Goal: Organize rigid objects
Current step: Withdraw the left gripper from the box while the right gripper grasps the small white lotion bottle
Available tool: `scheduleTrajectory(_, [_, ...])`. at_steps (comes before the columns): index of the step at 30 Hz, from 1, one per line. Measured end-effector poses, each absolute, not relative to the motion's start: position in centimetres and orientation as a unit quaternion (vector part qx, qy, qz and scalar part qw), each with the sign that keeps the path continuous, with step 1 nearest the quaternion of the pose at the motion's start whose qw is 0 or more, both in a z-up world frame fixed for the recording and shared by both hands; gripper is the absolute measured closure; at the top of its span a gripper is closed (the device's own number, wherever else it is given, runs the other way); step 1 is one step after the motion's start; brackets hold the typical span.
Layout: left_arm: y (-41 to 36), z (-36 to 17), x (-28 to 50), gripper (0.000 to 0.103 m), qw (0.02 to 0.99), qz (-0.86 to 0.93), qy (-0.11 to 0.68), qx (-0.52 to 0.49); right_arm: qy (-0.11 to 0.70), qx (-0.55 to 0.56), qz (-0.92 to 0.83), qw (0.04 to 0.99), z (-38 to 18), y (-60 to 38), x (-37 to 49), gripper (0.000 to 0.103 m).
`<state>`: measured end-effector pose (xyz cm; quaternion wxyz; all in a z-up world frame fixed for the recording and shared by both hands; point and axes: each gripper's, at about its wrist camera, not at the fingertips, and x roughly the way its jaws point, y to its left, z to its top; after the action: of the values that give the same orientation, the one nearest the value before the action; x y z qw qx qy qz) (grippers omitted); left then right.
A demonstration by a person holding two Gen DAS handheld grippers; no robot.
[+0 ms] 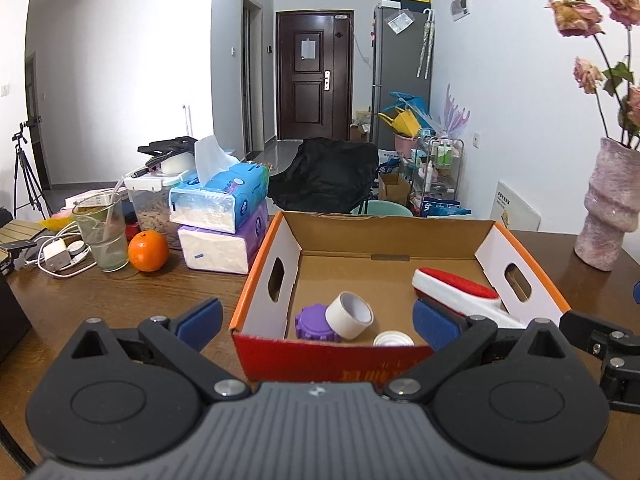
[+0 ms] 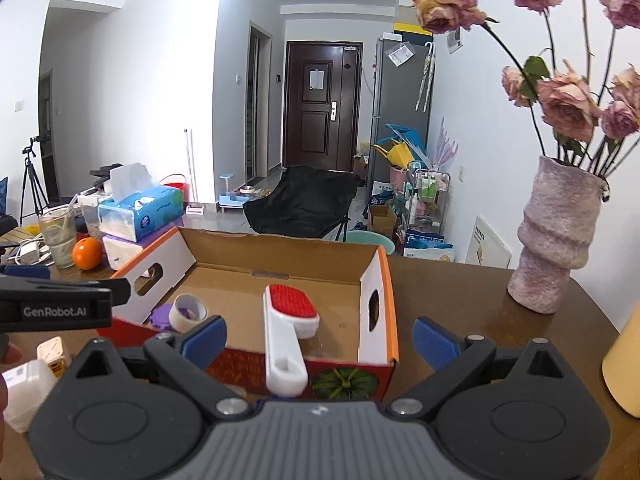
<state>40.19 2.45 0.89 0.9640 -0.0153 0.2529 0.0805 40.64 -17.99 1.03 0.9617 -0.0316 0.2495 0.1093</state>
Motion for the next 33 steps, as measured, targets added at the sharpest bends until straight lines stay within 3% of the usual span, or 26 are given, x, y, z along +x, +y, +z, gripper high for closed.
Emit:
scheduleTrajectory(13, [2.9, 1.0, 33.8, 0.000, 0.974, 0.060, 0.220, -0.008, 0.225, -0.038, 0.112, 0.967, 0.9, -18.6, 34.1, 0.003])
scheduleTrajectory(33, [4.3, -1.7, 27.1, 0.000, 0.966, 0.049, 0.254, 0.004, 0.268, -0.047, 0.100, 0.957, -2.6, -20.4, 27.8, 0.003])
